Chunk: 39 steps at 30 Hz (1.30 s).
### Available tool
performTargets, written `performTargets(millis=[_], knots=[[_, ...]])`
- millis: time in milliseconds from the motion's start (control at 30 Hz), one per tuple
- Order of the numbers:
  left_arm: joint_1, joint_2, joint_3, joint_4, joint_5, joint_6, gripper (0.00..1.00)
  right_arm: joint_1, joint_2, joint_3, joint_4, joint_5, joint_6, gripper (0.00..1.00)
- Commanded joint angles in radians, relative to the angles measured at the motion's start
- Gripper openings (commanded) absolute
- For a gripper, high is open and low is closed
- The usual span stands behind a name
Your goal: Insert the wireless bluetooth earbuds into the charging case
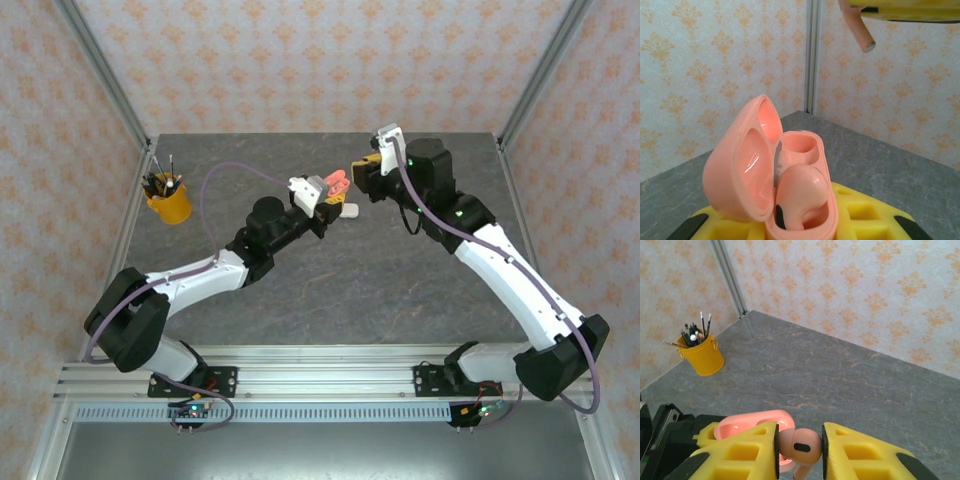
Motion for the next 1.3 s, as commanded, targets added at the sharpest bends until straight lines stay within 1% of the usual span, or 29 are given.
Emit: performTargets(millis=[0, 200, 433, 700, 1267], knots=[[-0.006, 0.005, 0.041, -0.011, 0.025, -0.004, 0.0, 0.027, 0.002, 0.033, 0.0, 0.036, -0.079, 0.26], [-0.006, 0.002, 0.05, -0.024, 0.03, -0.001, 0.0, 0.065, 0.007, 0.026, 0.012, 0.075, -0.129, 0.25], [-0.006, -0.003, 0.058, -0.029, 0.029, 0.0, 0.0, 0.089, -0.01, -0.038, 0.098, 0.12, -0.131, 0.23], [-0.006, -0.004, 0.06, -0.025, 0.029, -0.003, 0.0, 0.089, 0.001, -0.065, 0.133, 0.126, -0.109, 0.23], [-0.006, -0.021, 0.059, -0.029, 0.025, 0.007, 0.0, 0.089, 0.035, -0.07, 0.143, 0.12, -0.093, 0.22]])
